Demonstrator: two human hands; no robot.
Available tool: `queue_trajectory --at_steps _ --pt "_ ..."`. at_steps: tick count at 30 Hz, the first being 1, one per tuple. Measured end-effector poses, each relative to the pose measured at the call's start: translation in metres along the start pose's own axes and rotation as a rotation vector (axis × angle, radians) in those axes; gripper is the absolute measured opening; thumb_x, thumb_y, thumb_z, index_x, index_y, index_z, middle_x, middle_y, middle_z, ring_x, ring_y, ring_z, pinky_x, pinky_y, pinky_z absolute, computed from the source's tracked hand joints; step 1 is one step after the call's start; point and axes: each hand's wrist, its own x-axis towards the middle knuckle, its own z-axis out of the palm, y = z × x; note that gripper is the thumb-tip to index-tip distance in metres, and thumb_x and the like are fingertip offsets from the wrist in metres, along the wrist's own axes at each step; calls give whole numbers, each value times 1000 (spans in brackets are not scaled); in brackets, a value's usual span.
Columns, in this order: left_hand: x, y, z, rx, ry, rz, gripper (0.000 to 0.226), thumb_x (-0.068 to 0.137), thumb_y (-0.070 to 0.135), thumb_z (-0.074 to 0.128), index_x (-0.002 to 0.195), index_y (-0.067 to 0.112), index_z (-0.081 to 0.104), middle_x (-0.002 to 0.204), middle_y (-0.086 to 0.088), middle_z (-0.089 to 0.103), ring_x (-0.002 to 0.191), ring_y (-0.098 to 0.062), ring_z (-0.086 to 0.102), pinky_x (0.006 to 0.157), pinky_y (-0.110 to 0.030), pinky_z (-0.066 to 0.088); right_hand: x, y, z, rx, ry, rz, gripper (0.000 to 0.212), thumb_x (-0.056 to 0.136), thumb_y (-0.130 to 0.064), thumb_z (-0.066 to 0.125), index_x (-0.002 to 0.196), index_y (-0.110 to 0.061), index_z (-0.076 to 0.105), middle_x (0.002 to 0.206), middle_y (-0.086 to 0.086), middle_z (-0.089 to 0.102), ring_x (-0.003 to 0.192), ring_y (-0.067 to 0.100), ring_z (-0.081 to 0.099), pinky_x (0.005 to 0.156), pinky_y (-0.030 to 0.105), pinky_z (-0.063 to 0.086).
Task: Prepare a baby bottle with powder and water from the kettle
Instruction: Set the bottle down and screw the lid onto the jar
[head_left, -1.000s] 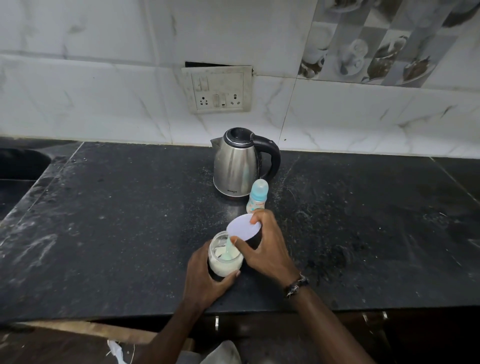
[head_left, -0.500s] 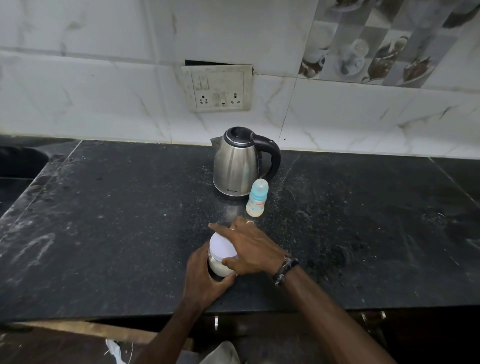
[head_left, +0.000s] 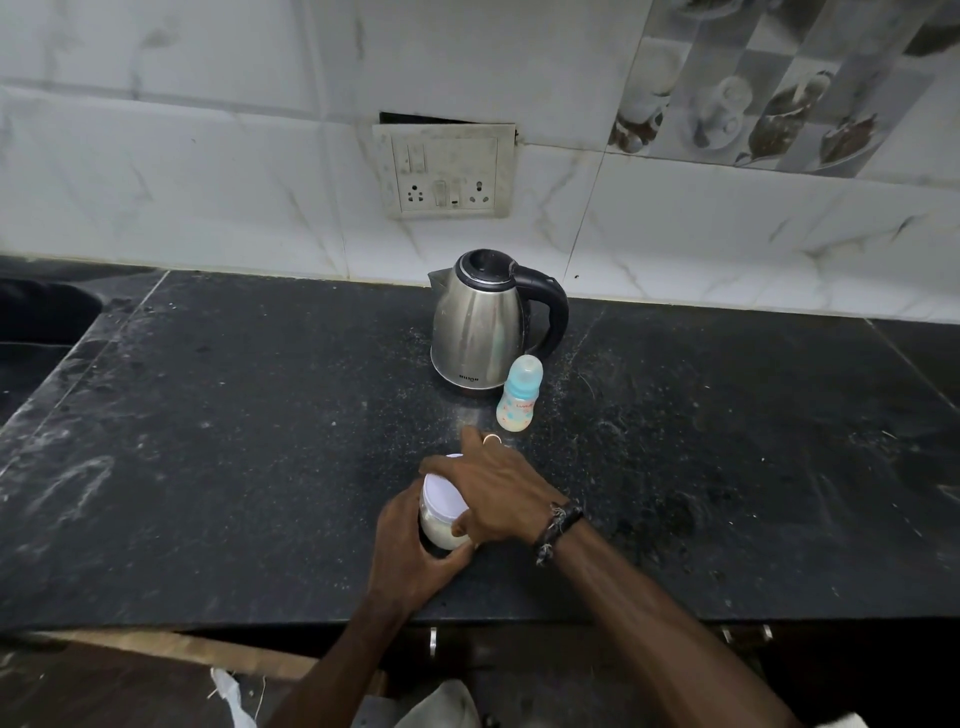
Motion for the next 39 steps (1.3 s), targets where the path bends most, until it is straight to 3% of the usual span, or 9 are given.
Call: queue_trajectory --at_steps 9,15,21,24,28,31,34,37,39 --pt "-1 16 -2 47 76 81 75 59 57 90 116 15 63 117 6 67 107 -11 64 91 -41 55 2 -12 7 -31 308 316 76 61 -84 58 91 -13 60 89 9 69 80 30 66 65 34 45" --pt "3 3 0 18 -15 21 93 64 64 86 137 14 58 131 3 67 122 -15 64 100 -48 53 10 -26 10 -87 452 472 70 50 -86 65 44 -17 54 44 1 55 36 19 53 45 21 25" --pt "2 17 -4 -5 16 60 87 64 53 93 137 19 60 133 9 67 122 -10 64 102 -43 53 -4 -9 -11 -10 142 361 64 88 -69 45 106 -10 63 113 14 66 103 33 63 78 35 43" --pt "3 15 -5 -26 19 62 84 63 47 95 134 17 61 129 7 69 120 -11 66 99 -44 54 -8 -4 -18 82 -73 218 76 84 -58 61 144 -20 34 139 20 44 119 39 52 95 43 44" --pt "1 12 -6 -37 -5 59 82 61 37 94 134 17 61 131 7 68 122 -7 65 101 -44 55 -5 -10 -2 -22 -115 144 88 80 -41 73 151 -26 23 137 21 43 115 40 54 91 44 48" --pt "2 12 -4 -24 -5 38 83 61 41 93 133 13 62 131 4 69 122 -9 64 102 -42 54 -4 -14 -2 -133 83 148 68 76 -58 69 128 -16 52 117 14 63 100 33 63 76 37 46" --pt "-2 19 -3 10 29 61 68 59 51 90 114 19 65 115 17 67 109 3 62 94 -21 49 -3 -21 0 -140 250 268 60 65 -73 65 80 -15 67 80 8 71 71 28 67 58 30 37" --pt "-2 15 -3 31 11 14 69 58 54 89 113 23 61 110 13 67 103 -6 63 89 -34 53 4 -27 9 -151 330 385 68 52 -86 62 47 -18 57 46 2 58 40 20 56 45 23 28" --pt "0 8 -2 37 -6 21 75 64 59 88 125 23 61 118 11 69 111 -10 65 93 -41 54 2 -28 4 -171 295 387 69 67 -85 54 56 -17 62 58 5 64 51 22 61 49 26 30"
